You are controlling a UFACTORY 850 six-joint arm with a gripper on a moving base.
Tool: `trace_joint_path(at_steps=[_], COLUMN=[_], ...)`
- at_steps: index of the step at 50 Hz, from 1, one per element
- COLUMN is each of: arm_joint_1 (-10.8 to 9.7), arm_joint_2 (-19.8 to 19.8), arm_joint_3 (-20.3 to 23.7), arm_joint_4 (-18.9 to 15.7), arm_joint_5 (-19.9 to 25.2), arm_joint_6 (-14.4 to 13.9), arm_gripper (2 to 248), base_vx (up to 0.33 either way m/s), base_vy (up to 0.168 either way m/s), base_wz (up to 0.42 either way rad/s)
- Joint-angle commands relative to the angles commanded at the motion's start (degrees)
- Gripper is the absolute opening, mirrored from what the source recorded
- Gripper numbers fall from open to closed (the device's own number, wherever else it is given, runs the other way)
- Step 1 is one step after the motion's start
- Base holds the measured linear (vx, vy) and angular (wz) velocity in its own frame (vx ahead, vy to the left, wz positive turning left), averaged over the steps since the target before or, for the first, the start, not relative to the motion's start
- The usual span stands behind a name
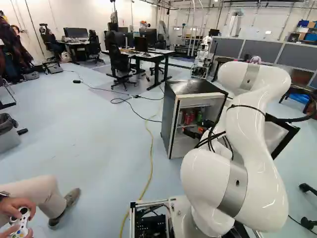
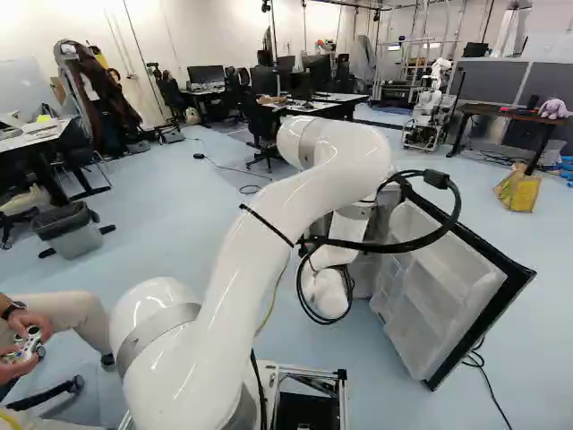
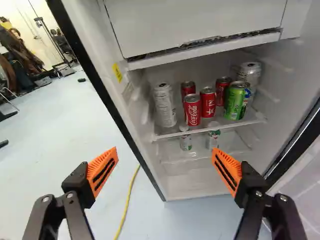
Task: Grab a drink from the fridge
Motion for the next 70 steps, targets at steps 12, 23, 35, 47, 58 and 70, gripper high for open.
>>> trace_joint_path(at_steps=[12, 23, 35, 47, 58, 70], arm_joint_1=[0.8, 1.5, 2.2, 3.0, 3.6, 4.1], arm_joint_2=[-3.3, -5.5, -6.6, -7.5, -8.3, -9.3], arm_joint_3=[-3.6, -6.5, -8.7, -10.6, -12.5, -14.6], arm_joint_4=[2.5, 4.8, 7.2, 7.9, 7.9, 7.9], arm_joint_5=[1.8, 3.5, 4.8, 5.0, 5.0, 4.5], arm_joint_6=[0.0, 0.0, 0.0, 0.0, 0.0, 0.0], arm_gripper=[247, 247, 247, 247, 247, 247], base_vx=[0.0, 0.0, 0.0, 0.0, 0.0, 0.0], base_vy=[0.0, 0.0, 0.0, 0.0, 0.0, 0.0], base_wz=[0.0, 0.0, 0.0, 0.0, 0.0, 0.0])
